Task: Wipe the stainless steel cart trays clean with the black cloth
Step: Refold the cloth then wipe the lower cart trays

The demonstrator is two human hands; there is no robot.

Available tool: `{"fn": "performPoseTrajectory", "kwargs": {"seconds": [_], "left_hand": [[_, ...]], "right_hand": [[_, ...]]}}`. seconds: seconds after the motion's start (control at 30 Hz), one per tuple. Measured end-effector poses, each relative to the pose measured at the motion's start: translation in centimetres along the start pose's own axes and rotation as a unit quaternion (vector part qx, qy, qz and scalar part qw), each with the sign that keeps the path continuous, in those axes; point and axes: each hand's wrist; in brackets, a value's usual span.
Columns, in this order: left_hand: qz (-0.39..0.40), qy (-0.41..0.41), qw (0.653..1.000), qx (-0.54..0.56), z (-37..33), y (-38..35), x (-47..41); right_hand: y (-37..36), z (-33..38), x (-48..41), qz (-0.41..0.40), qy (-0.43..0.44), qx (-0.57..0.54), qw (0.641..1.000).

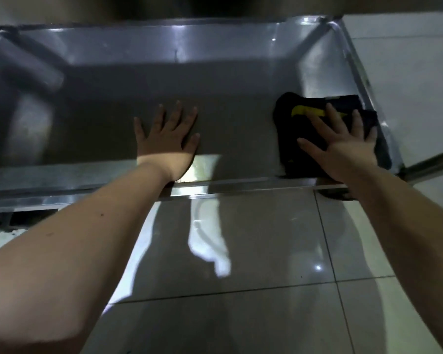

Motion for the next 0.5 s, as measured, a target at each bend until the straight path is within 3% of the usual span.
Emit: {"fn": "performPoseTrajectory", "kwargs": {"seconds": [0.2,0.37,0.5], "left_hand": [[-0.002,0.035,0.999,0.010,-2.1,0.4,0.5],[-0.014,-0.039,0.999,0.016,-12.8,-0.2,-0.7],[-0.005,-0.033,0.999,0.011,-17.2,-1.7,-3.6]], "right_hand": [[-0.4,-2.8,0.4,-0.016,-0.007,0.023,1.000],[-0.9,-3.0,0.7,-0.055,0.002,0.009,0.998],[-1.3,-3.3,0.4,-0.059,0.003,0.001,0.998]]}}
Point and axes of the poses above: each hand's wrist, its own x-axis away from the middle knuckle, its own y-axis out of the back of the hand, z = x × y, and after that the axes turned 1 degree about x, right-handed
